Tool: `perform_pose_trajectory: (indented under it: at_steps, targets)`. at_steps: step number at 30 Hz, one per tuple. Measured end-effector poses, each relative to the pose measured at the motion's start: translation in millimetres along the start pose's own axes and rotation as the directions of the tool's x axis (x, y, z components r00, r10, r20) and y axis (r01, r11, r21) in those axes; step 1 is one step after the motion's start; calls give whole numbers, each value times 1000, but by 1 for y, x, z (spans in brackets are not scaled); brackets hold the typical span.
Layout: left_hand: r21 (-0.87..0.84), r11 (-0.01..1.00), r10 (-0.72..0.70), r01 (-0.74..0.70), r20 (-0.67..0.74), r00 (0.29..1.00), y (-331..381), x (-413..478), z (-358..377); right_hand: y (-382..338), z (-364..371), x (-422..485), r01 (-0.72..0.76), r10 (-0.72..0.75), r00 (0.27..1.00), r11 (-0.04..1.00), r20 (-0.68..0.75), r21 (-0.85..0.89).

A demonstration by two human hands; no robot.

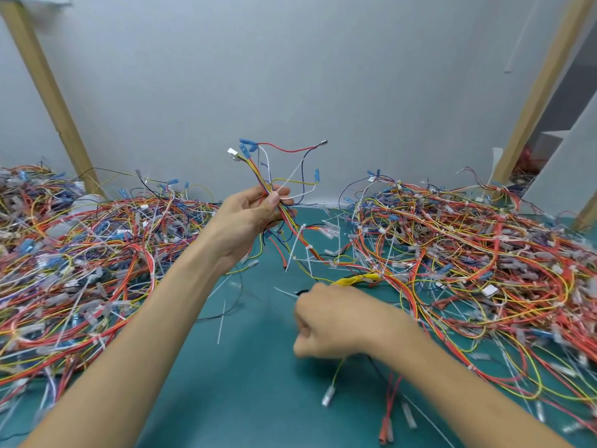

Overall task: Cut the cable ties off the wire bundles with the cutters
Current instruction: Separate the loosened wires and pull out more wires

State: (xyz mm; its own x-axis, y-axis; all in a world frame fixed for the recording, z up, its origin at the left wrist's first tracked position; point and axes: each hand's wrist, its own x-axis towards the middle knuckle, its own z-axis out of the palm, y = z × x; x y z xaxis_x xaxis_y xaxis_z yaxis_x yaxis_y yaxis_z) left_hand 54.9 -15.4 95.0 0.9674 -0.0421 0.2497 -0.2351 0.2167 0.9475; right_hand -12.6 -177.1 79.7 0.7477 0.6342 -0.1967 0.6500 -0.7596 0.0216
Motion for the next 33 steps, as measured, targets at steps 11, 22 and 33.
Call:
perform_pose_trajectory:
  at_steps: [11,22,33]
  targets:
    - [-14,1000,-1,1,-33,999,3,2,-4,67,-29,-11,-215,172,938,969,300,118]
    - [50,998,26,-24,-42,999,5,1,-2,80,-41,-14,-158,209,967,941,-147,298]
    - [-141,990,2,-8,-46,999,9,1,5,93,-20,3,-145,207,959,944,-192,295]
